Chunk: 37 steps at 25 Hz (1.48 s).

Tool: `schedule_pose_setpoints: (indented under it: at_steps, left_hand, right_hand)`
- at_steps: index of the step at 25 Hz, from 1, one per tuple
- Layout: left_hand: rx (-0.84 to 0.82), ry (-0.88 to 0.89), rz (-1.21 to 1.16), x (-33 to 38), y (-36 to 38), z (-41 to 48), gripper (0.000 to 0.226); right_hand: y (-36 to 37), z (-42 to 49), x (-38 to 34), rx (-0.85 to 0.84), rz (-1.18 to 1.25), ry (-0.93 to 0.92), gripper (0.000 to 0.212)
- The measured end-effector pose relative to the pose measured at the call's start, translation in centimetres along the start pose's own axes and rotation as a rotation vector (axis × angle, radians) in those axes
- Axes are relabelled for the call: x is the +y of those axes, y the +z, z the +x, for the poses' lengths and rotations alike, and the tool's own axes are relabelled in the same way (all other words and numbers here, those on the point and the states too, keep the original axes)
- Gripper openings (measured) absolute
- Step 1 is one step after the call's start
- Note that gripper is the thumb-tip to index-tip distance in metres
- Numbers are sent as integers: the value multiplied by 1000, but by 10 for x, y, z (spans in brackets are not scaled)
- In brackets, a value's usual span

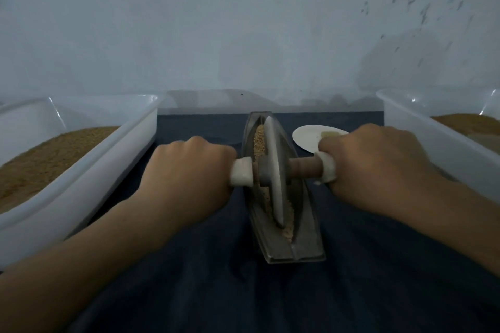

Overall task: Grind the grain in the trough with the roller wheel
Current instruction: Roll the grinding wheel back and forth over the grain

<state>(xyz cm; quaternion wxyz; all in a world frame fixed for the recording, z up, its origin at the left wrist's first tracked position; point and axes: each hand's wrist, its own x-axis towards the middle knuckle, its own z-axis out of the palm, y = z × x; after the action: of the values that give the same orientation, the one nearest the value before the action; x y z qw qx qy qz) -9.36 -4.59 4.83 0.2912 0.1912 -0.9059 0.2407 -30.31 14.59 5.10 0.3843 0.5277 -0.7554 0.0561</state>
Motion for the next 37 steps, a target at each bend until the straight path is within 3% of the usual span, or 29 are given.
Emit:
schedule_pose_setpoints:
  at_steps: [2, 4, 7, 9, 13, 15, 17, 19, 21, 24, 26, 28, 31, 34, 37]
  left_hand:
    - [-133, -102, 33, 6, 15, 10, 17]
    - [-222, -206, 46, 8, 27, 42, 6]
    - [-296, -185, 38, 5, 27, 70, 9]
    - [-246, -127, 63, 8, 18, 54, 4]
    - [-26, 18, 46, 8, -10, 5, 47]
    - [-71, -17, 31, 9, -6, 11, 48]
    - [-146, -89, 74, 11, 14, 25, 26]
    - [-212, -162, 72, 10, 27, 58, 5]
    - [-283, -170, 62, 8, 30, 78, 12]
    - [-194, -81, 67, 10, 18, 50, 5]
    - [-63, 6, 65, 13, 3, 18, 35]
    - [29, 41, 22, 8, -4, 7, 49]
    - [-109, -54, 102, 11, 16, 19, 40]
    - [-201, -156, 81, 6, 37, 69, 2]
    - [-244, -131, 56, 2, 37, 75, 8]
  right_hand:
    - [11, 20, -7, -116, -56, 59, 34]
    - [27, 52, -10, -227, 40, 145, 19]
    - [40, 64, -6, -325, 126, 204, 19]
    - [35, 38, -3, -217, 107, 157, 18]
    - [8, -12, 2, 37, 69, 2, 35]
    - [10, -7, 1, -2, 23, 25, 35]
    - [23, 19, -5, -112, -25, 102, 27]
    - [36, 54, -6, -272, 91, 192, 22]
    - [48, 70, -2, -349, 169, 235, 31]
    - [38, 35, 0, -197, 112, 153, 23]
    - [20, -1, -2, -20, 80, 59, 32]
    - [13, -12, 4, 43, 71, -4, 39]
    - [25, 10, -3, -87, -26, 94, 35]
    - [47, 66, -5, -295, 113, 216, 16]
    - [50, 69, 0, -332, 151, 223, 20]
